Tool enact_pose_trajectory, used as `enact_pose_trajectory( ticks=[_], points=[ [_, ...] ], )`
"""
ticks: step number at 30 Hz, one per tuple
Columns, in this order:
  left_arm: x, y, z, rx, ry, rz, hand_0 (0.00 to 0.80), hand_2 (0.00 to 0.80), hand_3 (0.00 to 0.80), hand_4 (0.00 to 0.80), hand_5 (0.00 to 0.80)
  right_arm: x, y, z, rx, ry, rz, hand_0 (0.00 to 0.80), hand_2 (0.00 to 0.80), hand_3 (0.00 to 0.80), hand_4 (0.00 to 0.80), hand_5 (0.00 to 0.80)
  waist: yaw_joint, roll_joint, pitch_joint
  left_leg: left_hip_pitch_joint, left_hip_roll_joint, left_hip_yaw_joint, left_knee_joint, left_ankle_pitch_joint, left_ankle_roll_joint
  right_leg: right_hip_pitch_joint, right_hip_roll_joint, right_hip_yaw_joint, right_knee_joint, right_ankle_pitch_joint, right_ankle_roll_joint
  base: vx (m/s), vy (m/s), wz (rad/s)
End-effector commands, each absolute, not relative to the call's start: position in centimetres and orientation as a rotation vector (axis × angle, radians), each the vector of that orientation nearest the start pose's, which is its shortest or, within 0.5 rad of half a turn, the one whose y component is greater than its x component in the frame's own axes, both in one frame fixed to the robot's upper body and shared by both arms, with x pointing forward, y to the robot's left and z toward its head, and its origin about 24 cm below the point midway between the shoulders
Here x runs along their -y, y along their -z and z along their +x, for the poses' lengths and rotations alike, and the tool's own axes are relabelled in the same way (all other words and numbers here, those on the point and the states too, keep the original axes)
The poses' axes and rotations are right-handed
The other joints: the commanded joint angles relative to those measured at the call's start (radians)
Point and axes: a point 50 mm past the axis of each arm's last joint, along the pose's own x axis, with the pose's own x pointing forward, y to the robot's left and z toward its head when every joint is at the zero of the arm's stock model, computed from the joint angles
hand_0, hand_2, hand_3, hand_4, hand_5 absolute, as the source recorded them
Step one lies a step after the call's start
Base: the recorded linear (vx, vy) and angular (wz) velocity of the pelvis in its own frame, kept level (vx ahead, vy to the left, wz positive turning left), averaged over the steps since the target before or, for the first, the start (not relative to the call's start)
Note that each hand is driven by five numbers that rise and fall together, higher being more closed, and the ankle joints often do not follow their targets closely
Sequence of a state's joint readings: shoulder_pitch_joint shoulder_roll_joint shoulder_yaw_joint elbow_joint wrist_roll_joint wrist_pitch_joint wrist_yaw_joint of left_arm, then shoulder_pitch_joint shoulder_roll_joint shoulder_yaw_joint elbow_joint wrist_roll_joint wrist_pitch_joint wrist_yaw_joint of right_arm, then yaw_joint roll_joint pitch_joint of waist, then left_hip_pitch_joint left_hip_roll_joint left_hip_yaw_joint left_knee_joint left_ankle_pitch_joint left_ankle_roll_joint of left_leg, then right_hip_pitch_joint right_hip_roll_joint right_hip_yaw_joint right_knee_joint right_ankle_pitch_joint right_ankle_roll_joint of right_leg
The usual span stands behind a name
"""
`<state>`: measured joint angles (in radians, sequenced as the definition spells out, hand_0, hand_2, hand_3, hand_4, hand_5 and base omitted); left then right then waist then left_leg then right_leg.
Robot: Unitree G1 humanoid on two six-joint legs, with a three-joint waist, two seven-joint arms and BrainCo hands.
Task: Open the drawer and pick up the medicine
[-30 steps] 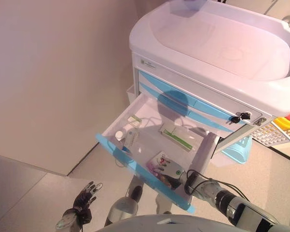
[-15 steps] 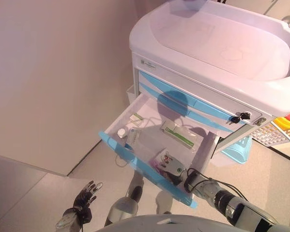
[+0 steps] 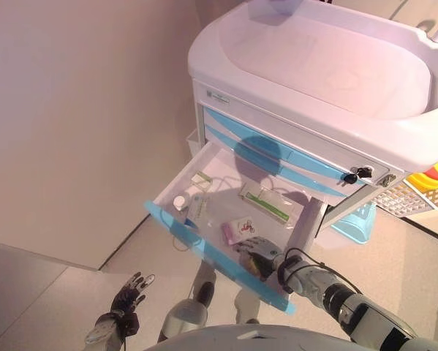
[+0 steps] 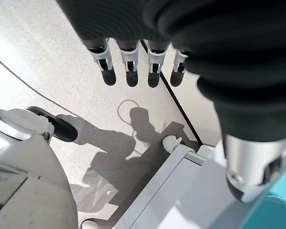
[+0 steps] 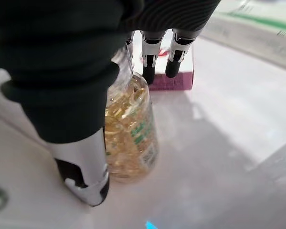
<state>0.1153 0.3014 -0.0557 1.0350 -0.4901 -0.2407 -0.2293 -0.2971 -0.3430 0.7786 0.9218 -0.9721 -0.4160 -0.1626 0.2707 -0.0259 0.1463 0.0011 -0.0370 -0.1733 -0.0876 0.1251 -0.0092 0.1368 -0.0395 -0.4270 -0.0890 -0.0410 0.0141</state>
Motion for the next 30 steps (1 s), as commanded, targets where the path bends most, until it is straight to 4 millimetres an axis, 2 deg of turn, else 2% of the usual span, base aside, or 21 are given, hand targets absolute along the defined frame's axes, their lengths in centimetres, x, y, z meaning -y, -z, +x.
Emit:
enact_pose_trajectory(
  ticks=[1,3,8,11,22,30],
  points=[
    [-25.4,13.3,11.7,-0.801,-0.136,-0.163,0.0,0.0,0.0,0.0,0.0,9.2,9.1,18.1,0.198,-1.312,-1.266,0.0,0.0,0.0,0.0,0.0,0.018,-0.01,-0.01,0.006,-0.044,0.007,0.003,-0.057,0.032,-0.046,-0.056,0.055,0.084,0.046,0.056,0.0,0.0,0.0],
    [-25.5,13.3,11.6,-0.804,-0.136,-0.159,0.0,0.0,0.0,0.0,0.0,9.1,8.9,18.0,0.226,-1.32,-1.255,0.0,0.0,0.0,0.0,0.0,0.019,-0.013,-0.012,0.007,-0.044,0.006,0.003,-0.057,0.031,-0.044,-0.054,0.055,0.082,0.046,0.056,0.0,0.0,0.0],
    [-25.7,13.4,11.3,-0.805,-0.151,-0.164,0.0,0.0,0.0,0.0,0.0,10.2,8.8,19.2,0.193,-1.147,-1.348,0.0,0.0,0.0,0.0,0.0,0.009,-0.018,-0.013,0.008,-0.04,0.013,0.001,-0.058,0.03,-0.045,-0.054,0.06,0.08,0.047,0.058,0.0,0.0,0.0],
    [-25.7,13.4,11.3,-0.803,-0.163,-0.171,0.0,0.0,0.0,0.0,0.0,10.5,8.5,19.5,0.215,-1.125,-1.371,0.0,0.0,0.0,0.0,0.0,0.0,-0.02,-0.013,0.007,-0.038,0.022,0.001,-0.06,0.029,-0.049,-0.053,0.066,0.081,0.048,0.061,-0.006,0.002,-0.01],
    [-25.7,13.4,11.5,-0.798,-0.166,-0.173,0.0,0.0,0.0,0.0,0.0,11.1,8.2,20.3,0.299,-1.132,-1.506,0.0,0.0,0.0,0.0,0.0,-0.003,-0.023,-0.012,0.01,-0.038,0.03,0.001,-0.064,0.034,-0.05,-0.052,0.074,0.082,0.049,0.059,-0.002,0.001,-0.01],
    [-25.8,13.4,11.3,-0.803,-0.167,-0.169,0.0,0.0,0.0,0.0,0.0,11.1,8.3,20.0,0.313,-1.18,-1.517,0.0,0.0,0.0,0.0,0.0,0.002,-0.024,-0.01,0.011,-0.037,0.027,0.001,-0.064,0.032,-0.049,-0.052,0.073,0.083,0.048,0.059,0.0,0.0,0.0]
  ],
)
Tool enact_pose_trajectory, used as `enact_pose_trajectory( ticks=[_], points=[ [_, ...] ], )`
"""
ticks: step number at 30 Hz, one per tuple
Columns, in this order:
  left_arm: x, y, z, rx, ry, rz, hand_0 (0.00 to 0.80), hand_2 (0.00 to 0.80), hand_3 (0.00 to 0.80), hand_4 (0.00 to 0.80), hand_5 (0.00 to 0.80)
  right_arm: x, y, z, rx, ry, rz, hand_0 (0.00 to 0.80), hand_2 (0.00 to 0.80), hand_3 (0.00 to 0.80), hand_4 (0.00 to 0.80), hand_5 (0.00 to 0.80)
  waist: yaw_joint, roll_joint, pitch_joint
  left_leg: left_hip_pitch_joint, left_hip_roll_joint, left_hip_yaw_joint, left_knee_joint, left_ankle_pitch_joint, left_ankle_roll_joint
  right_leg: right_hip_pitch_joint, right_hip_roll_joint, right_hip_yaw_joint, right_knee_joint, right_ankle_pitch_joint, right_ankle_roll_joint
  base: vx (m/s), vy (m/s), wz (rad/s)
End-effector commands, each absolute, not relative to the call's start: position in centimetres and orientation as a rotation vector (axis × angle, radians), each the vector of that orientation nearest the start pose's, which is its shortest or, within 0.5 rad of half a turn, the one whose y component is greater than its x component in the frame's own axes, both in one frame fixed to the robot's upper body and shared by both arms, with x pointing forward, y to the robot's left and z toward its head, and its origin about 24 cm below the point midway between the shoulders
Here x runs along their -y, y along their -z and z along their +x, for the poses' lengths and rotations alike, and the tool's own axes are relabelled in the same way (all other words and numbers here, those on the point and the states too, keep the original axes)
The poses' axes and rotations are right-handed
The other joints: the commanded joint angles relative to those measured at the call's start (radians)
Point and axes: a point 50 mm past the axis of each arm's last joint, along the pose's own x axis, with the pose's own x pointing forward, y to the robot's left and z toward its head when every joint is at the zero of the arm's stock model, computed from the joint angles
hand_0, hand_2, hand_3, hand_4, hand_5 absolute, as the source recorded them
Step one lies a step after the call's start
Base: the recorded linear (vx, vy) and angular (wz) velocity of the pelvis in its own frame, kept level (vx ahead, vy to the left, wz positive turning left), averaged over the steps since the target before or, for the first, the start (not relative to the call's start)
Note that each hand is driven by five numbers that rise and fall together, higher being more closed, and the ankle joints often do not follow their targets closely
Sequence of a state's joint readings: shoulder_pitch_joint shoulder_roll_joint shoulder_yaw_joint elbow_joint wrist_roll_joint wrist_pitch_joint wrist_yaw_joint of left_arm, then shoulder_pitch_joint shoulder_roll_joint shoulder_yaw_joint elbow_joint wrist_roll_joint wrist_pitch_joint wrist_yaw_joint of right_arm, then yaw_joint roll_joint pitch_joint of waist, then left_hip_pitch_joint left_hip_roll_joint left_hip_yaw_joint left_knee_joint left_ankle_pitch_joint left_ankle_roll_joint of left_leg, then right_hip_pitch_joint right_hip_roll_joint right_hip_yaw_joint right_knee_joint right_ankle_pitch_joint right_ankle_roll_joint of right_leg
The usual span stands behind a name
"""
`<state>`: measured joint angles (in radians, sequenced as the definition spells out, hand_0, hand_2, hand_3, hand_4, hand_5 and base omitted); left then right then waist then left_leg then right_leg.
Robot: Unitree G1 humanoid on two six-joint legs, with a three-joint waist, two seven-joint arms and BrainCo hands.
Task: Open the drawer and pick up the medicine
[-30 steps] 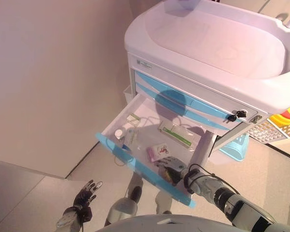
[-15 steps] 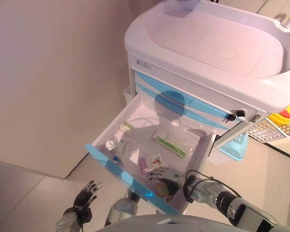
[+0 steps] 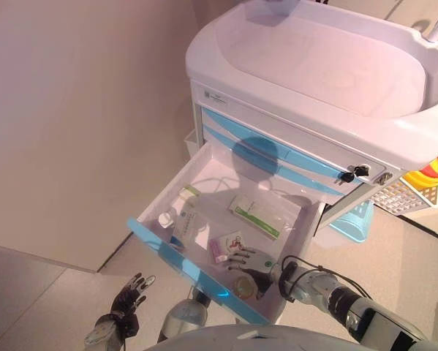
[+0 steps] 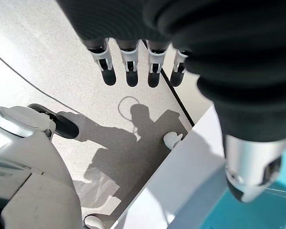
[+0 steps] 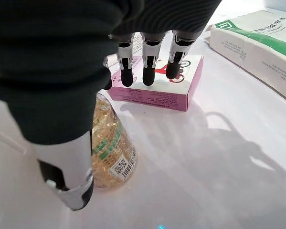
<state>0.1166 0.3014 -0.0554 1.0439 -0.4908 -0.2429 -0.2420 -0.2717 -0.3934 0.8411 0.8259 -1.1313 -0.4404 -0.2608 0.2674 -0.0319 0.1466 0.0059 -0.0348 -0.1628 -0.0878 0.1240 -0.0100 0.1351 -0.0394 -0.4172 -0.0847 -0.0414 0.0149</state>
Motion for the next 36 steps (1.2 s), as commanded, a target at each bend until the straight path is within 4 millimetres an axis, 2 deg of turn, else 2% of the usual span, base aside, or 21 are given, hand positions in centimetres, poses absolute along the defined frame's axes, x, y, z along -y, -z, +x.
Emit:
enact_pose_trajectory(
  ticks=[1,26,27,28,29,30,31,36],
  points=[
    [-25.88,13.35,11.33,-0.802,-0.167,-0.168,0.0,0.0,0.0,0.0,0.0,11.06,8.32,20.0,0.315,-1.187,-1.517,0.0,0.0,0.0,0.0,0.0,0.007,-0.018,-0.011,0.006,-0.039,0.016,0.002,-0.062,0.033,-0.047,-0.052,0.062,0.079,0.048,0.058,0.0,0.0,0.0],
    [-25.8,13.33,11.45,-0.804,-0.158,-0.162,0.0,0.0,0.0,0.0,0.0,10.46,8.6,19.33,0.301,-1.264,-1.5,0.0,0.0,0.0,0.0,0.0,0.015,-0.019,-0.015,0.003,-0.043,0.006,0.003,-0.06,0.032,-0.045,-0.052,0.056,0.077,0.047,0.057,0.0,0.0,0.0],
    [-25.8,13.33,11.43,-0.804,-0.159,-0.162,0.0,0.0,0.0,0.0,0.0,10.45,8.64,19.31,0.298,-1.263,-1.499,0.063,0.063,0.063,0.063,0.063,0.015,-0.018,-0.016,0.003,-0.042,0.006,0.002,-0.06,0.032,-0.045,-0.052,0.056,0.077,0.048,0.057,0.0,0.0,0.0],
    [-25.78,13.34,11.44,-0.804,-0.159,-0.162,0.0,0.0,0.0,0.0,0.0,10.44,8.66,19.3,0.294,-1.262,-1.498,0.182,0.182,0.182,0.182,0.182,0.015,-0.018,-0.016,0.003,-0.043,0.006,0.002,-0.06,0.032,-0.044,-0.052,0.056,0.076,0.048,0.057,0.0,0.0,0.0],
    [-25.78,13.34,11.43,-0.804,-0.158,-0.161,0.0,0.0,0.0,0.0,0.0,10.47,8.65,19.33,0.288,-1.26,-1.496,0.38,0.38,0.38,0.38,0.38,0.015,-0.018,-0.017,0.003,-0.042,0.006,0.002,-0.06,0.032,-0.045,-0.052,0.055,0.076,0.048,0.057,0.0,0.0,0.0],
    [-25.79,13.34,11.43,-0.805,-0.16,-0.163,0.0,0.0,0.0,0.0,0.0,10.46,8.68,19.27,0.284,-1.259,-1.493,0.653,0.653,0.653,0.653,0.653,0.015,-0.018,-0.018,0.003,-0.042,0.006,0.002,-0.06,0.032,-0.045,-0.052,0.055,0.076,0.048,0.057,0.0,0.0,0.0],
    [-25.79,13.34,11.42,-0.806,-0.161,-0.163,0.0,0.0,0.0,0.0,0.0,10.43,8.69,19.25,0.285,-1.26,-1.494,0.8,0.8,0.8,0.8,0.8,0.015,-0.018,-0.018,0.003,-0.042,0.006,0.002,-0.06,0.032,-0.045,-0.052,0.055,0.077,0.048,0.057,0.0,0.0,0.0],
    [-25.84,13.37,11.35,-0.808,-0.164,-0.164,0.0,0.0,0.0,0.0,0.0,10.48,8.58,19.29,0.288,-1.25,-1.491,0.8,0.8,0.8,0.8,0.8,0.013,-0.018,-0.018,0.004,-0.042,0.007,0.002,-0.061,0.032,-0.044,-0.053,0.056,0.076,0.047,0.057,0.0,0.0,0.0]
  ],
)
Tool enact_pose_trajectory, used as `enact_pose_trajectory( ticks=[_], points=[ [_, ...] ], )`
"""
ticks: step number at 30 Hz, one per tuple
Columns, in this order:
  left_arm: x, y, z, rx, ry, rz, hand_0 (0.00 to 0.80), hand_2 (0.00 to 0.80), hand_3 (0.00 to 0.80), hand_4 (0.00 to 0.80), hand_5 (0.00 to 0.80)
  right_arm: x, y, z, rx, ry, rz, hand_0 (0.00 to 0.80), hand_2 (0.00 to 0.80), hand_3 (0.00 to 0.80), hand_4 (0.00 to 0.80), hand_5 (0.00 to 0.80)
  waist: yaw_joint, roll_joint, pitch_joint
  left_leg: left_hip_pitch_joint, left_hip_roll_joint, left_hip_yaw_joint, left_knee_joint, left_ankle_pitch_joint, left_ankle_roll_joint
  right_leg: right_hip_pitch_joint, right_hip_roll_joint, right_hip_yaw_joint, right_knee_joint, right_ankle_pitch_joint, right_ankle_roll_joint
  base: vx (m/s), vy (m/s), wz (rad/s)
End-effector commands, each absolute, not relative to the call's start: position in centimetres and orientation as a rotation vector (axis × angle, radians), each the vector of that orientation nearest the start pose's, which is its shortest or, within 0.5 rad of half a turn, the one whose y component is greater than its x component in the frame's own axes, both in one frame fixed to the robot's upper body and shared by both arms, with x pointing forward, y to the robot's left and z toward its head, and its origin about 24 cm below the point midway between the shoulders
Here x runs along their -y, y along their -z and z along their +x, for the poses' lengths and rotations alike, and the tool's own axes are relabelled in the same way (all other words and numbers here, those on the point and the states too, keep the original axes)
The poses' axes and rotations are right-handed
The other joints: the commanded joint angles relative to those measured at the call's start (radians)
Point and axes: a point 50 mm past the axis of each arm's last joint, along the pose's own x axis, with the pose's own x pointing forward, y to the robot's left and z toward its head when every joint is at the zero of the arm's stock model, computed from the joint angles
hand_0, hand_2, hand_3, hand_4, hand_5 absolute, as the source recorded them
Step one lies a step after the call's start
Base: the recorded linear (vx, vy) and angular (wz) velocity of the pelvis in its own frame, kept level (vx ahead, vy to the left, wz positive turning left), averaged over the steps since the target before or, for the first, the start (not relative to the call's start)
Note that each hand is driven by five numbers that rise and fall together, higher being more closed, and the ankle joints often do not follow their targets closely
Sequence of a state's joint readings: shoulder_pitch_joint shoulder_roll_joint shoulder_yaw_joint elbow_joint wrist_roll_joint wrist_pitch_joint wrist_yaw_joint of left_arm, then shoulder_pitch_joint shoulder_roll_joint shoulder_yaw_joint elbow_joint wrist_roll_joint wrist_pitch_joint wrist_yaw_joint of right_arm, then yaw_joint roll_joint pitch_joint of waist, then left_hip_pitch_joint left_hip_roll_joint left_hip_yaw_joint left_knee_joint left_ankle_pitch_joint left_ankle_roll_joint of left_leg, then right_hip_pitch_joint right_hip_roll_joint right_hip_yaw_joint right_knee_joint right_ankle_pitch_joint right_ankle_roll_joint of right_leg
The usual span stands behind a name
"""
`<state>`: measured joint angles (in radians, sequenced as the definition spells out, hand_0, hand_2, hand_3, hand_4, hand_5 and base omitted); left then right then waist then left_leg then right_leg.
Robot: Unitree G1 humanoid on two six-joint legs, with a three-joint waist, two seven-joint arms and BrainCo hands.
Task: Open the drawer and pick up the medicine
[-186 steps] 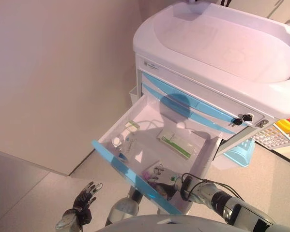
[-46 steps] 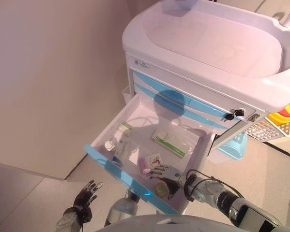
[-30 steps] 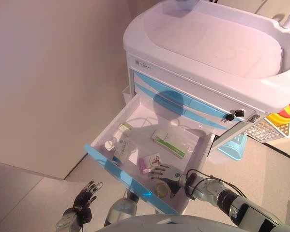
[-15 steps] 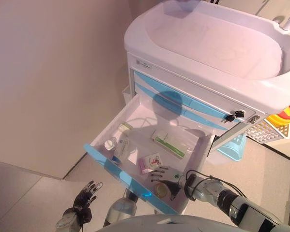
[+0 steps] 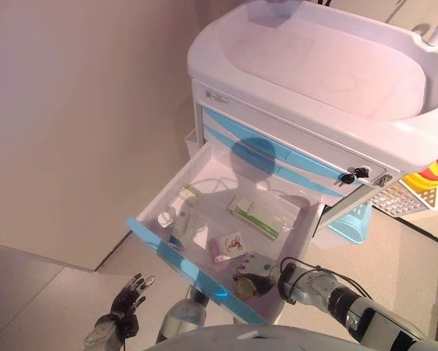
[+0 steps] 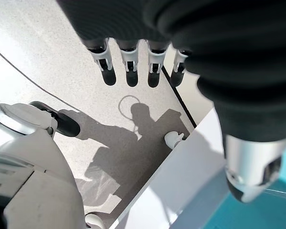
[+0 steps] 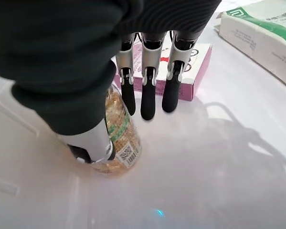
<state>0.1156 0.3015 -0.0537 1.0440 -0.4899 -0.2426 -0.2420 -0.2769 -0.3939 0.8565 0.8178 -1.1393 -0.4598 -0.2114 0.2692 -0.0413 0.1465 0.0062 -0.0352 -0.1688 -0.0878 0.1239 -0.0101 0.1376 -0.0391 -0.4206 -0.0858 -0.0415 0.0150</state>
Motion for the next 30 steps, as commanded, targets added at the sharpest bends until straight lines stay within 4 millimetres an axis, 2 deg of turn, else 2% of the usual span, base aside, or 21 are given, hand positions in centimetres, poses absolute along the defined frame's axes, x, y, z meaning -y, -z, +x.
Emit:
enact_pose_trajectory(
  ticks=[1,10,11,12,13,30],
  points=[
    [-25.89,13.37,11.3,-0.809,-0.164,-0.164,0.0,0.0,0.0,0.0,0.0,10.53,8.61,19.28,0.285,-1.25,-1.491,0.8,0.8,0.8,0.8,0.8,0.011,-0.009,-0.018,0.003,-0.042,0.013,0.002,-0.061,0.032,-0.047,-0.053,0.059,0.077,0.047,0.057,0.0,0.0,0.0],
    [-25.82,13.32,11.47,-0.803,-0.161,-0.167,0.0,0.0,0.0,0.0,0.0,10.49,8.59,19.42,0.278,-1.243,-1.494,0.8,0.8,0.8,0.8,0.8,0.012,-0.009,-0.015,0.0,-0.041,0.015,0.003,-0.061,0.033,-0.051,-0.053,0.06,0.079,0.047,0.057,0.0,0.0,0.0],
    [-25.81,13.32,11.49,-0.803,-0.161,-0.167,0.0,0.0,0.0,0.0,0.0,10.48,8.6,19.42,0.277,-1.244,-1.496,0.571,0.571,0.571,0.571,0.571,0.012,-0.009,-0.015,0.0,-0.041,0.015,0.003,-0.061,0.033,-0.051,-0.053,0.059,0.079,0.047,0.057,0.0,0.0,0.0],
    [-25.82,13.32,11.47,-0.803,-0.161,-0.166,0.0,0.0,0.0,0.0,0.0,10.51,8.61,19.4,0.278,-1.244,-1.496,0.097,0.097,0.097,0.097,0.097,0.012,-0.009,-0.015,0.0,-0.042,0.015,0.003,-0.061,0.033,-0.052,-0.052,0.06,0.079,0.047,0.057,0.0,0.0,0.0],
    [-25.85,13.32,11.44,-0.803,-0.162,-0.166,0.0,0.0,0.0,0.0,0.0,10.54,8.65,19.35,0.28,-1.244,-1.497,0.0,0.0,0.0,0.0,0.0,0.012,-0.009,-0.015,0.0,-0.042,0.015,0.002,-0.061,0.033,-0.052,-0.052,0.06,0.08,0.047,0.057,0.0,0.0,0.0],
    [-25.78,13.36,11.43,-0.805,-0.16,-0.166,0.0,0.0,0.0,0.0,0.0,10.37,8.77,19.14,0.283,-1.262,-1.493,0.0,0.0,0.0,0.0,0.0,0.013,-0.008,-0.015,0.002,-0.043,0.012,0.003,-0.061,0.033,-0.049,-0.053,0.058,0.079,0.046,0.056,0.0,0.0,0.0]
  ],
)
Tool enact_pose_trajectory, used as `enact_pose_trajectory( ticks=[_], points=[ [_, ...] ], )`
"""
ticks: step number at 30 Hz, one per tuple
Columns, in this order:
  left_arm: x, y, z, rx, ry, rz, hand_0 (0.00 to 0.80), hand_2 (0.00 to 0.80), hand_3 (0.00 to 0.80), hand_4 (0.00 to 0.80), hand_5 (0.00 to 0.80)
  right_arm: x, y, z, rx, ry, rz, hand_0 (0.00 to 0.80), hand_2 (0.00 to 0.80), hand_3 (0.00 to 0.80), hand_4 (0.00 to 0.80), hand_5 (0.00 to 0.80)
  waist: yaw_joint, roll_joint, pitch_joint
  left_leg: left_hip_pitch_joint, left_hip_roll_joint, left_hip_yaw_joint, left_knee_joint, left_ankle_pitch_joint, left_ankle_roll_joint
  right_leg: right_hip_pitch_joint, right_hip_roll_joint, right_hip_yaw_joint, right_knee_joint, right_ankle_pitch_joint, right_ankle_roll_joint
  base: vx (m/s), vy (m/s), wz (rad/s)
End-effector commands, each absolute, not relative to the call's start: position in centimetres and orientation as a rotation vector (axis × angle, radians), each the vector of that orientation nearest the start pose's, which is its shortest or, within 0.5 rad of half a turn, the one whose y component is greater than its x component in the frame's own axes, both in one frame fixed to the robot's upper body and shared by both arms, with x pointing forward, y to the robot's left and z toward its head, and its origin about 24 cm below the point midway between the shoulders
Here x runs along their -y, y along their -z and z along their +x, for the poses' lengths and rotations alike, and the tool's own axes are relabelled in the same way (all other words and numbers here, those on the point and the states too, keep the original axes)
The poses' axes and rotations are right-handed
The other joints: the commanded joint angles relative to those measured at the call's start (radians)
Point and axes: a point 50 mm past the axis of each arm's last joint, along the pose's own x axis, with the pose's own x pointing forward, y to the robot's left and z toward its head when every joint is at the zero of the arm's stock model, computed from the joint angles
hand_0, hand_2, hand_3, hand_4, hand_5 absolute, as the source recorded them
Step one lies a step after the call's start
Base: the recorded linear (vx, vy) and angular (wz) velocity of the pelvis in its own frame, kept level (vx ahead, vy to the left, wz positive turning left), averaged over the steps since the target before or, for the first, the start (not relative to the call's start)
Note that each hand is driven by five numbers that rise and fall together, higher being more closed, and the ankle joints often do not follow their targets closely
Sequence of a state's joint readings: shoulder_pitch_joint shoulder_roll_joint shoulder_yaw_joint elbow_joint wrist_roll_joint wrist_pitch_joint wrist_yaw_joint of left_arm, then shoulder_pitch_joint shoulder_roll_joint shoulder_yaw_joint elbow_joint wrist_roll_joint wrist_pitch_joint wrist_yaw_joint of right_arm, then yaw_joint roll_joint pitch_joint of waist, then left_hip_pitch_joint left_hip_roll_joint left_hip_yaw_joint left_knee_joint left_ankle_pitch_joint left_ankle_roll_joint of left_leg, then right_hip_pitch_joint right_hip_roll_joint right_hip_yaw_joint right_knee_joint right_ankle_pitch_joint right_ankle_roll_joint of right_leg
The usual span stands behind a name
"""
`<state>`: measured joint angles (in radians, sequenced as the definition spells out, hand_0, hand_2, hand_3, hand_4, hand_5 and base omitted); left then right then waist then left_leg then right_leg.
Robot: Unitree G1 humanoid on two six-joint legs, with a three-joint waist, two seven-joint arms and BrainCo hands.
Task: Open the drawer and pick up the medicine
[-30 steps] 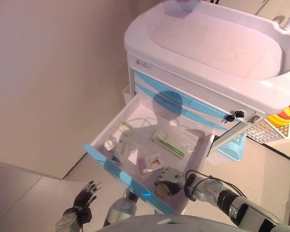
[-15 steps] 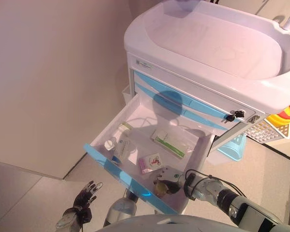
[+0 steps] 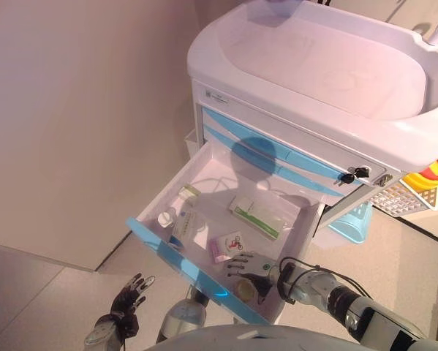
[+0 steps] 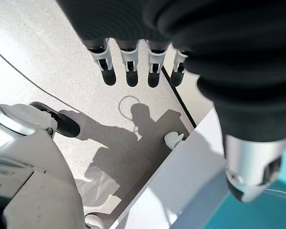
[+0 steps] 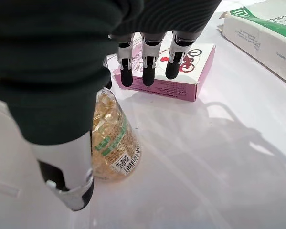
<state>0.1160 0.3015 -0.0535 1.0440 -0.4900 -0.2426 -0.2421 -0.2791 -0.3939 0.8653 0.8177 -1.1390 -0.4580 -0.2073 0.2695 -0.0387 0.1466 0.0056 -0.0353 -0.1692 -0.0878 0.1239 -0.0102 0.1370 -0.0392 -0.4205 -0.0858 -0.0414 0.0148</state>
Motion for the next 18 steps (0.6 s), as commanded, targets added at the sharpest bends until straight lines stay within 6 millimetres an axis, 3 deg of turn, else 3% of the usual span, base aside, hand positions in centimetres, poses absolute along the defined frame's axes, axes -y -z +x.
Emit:
enact_pose_trajectory(
  ticks=[1,18],
  points=[
    [-25.75,13.35,11.49,-0.804,-0.16,-0.166,0.0,0.0,0.0,0.0,0.0,10.34,8.77,19.14,0.285,-1.264,-1.492,0.0,0.0,0.0,0.0,0.0,0.013,-0.011,-0.016,0.002,-0.043,0.012,0.003,-0.061,0.034,-0.048,-0.053,0.058,0.079,0.046,0.057,0.0,0.0,0.0],
    [-25.85,13.32,11.54,-0.805,-0.158,-0.163,0.0,0.0,0.0,0.0,0.0,10.11,8.73,19.08,0.293,-1.279,-1.483,0.0,0.0,0.0,0.0,0.0,0.015,-0.008,-0.015,0.003,-0.043,0.01,0.003,-0.062,0.034,-0.049,-0.055,0.057,0.083,0.045,0.056,0.0,0.0,0.0]
  ],
)
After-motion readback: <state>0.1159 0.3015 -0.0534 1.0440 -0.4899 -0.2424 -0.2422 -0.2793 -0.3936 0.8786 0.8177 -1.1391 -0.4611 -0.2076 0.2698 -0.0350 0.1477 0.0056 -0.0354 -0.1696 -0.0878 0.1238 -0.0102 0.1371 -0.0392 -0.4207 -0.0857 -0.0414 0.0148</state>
